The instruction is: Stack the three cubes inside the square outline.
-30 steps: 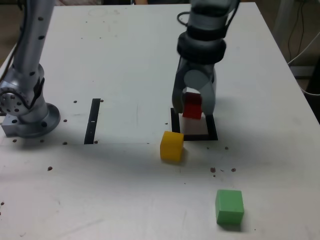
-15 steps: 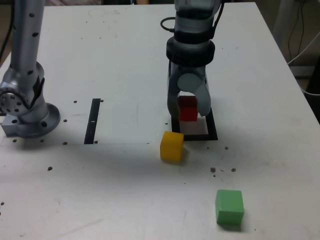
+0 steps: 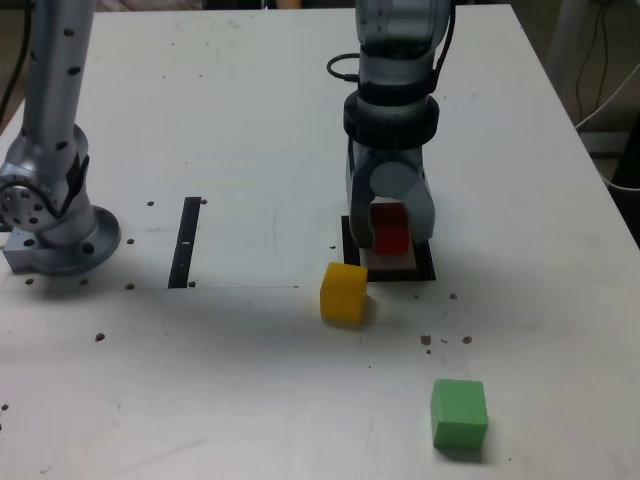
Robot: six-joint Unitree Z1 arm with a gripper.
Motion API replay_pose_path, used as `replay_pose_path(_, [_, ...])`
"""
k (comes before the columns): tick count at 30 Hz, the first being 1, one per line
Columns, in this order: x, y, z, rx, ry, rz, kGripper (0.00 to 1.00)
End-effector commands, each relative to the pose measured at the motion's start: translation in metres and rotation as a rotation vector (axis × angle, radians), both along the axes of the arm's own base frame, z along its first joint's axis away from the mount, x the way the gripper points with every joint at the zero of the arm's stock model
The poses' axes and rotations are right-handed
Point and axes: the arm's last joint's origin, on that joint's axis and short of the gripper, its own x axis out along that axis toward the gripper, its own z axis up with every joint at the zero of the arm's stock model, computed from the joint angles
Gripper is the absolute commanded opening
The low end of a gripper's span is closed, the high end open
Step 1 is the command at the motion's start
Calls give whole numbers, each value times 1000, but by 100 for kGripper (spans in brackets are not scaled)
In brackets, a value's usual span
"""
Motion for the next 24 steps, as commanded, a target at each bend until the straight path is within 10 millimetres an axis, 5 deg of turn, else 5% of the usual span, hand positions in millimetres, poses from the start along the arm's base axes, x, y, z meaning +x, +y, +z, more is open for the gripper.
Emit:
replay_pose_path(1, [0,-1,-2,4,7,-3,39])
replay_pose_path(12, [-2,-1,2,5,2,-18,97])
replay_pose_path(24, [-15,-4,27,-2,-43,-21,99])
